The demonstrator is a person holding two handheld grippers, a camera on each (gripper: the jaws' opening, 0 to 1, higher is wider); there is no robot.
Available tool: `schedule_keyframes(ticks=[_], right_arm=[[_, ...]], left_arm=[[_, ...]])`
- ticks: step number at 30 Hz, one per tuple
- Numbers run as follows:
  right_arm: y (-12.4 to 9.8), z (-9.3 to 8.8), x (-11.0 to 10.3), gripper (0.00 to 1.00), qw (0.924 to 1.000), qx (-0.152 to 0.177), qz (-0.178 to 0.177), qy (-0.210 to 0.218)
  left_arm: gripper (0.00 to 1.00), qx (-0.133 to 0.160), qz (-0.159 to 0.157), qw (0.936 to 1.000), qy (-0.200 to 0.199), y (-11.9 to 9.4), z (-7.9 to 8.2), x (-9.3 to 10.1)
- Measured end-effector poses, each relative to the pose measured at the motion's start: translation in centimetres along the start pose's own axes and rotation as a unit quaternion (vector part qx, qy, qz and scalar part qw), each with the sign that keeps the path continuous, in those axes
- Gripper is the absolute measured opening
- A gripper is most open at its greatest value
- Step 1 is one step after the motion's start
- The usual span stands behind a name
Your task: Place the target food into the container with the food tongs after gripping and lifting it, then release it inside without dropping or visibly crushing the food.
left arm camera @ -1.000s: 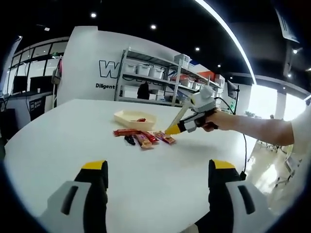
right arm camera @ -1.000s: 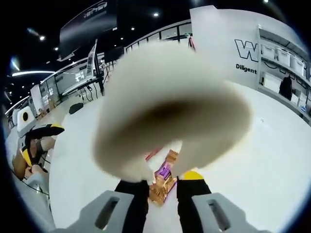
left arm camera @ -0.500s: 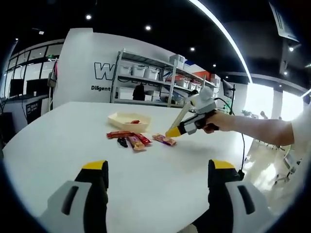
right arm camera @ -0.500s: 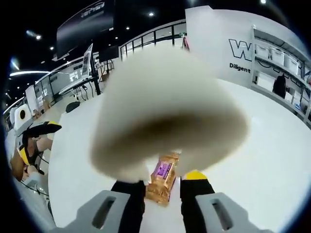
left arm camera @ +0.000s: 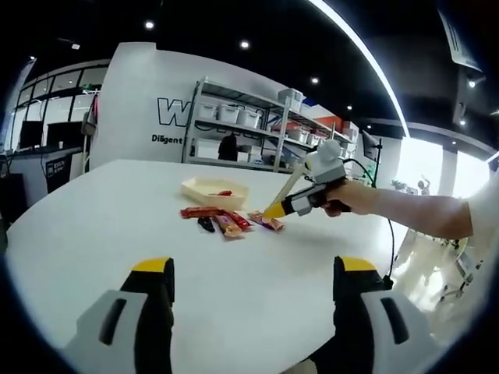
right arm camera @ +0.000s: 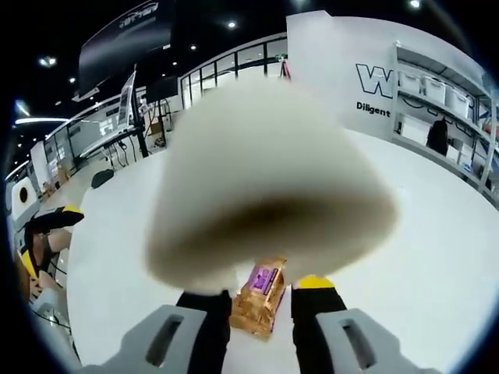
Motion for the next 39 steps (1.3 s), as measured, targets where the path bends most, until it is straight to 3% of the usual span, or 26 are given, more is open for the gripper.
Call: schedule_keyframes(ticks=[6, 17, 24, 39], right_arm=[[0.3, -0.1, 0.2, 0.24, 0.9982, -0.014, -0.028, 0.051], [0.7, 0.6, 0.3, 0.25, 0.9969, -0.023, -0.067, 0.034], [1.4, -0.1, 0.3, 0.25, 0.9954, -0.04, -0.078, 0.04], [1.0, 0.2, 0.6, 0.22, 0.9955, -0.043, -0.061, 0.057]], left_arm=[[0.82, 0.0, -0.001, 1.0, -0.006, 0.1, -0.3, -0.2], [0.82, -0.001, 0.0, 0.9999, -0.014, 0.2, -0.5, -0.7], [0.81, -0.002, 0.0, 0.9999, -0.015, 0.2, -0.6, -0.9], [0.8, 0.001, 0.002, 0.9998, -0.02, 0.3, -0.5, -1.6]])
Point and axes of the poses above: the point that each gripper's makers call its tool centre point, and the gripper's own axes: y roughly forward along the fingers, x roughly to its right, z roughly out of its top, the point moved 6 cm from there along -y, roughly backward along the fingers, and after that the axes turned 6 degrees about -z, right-handed, at the moved point
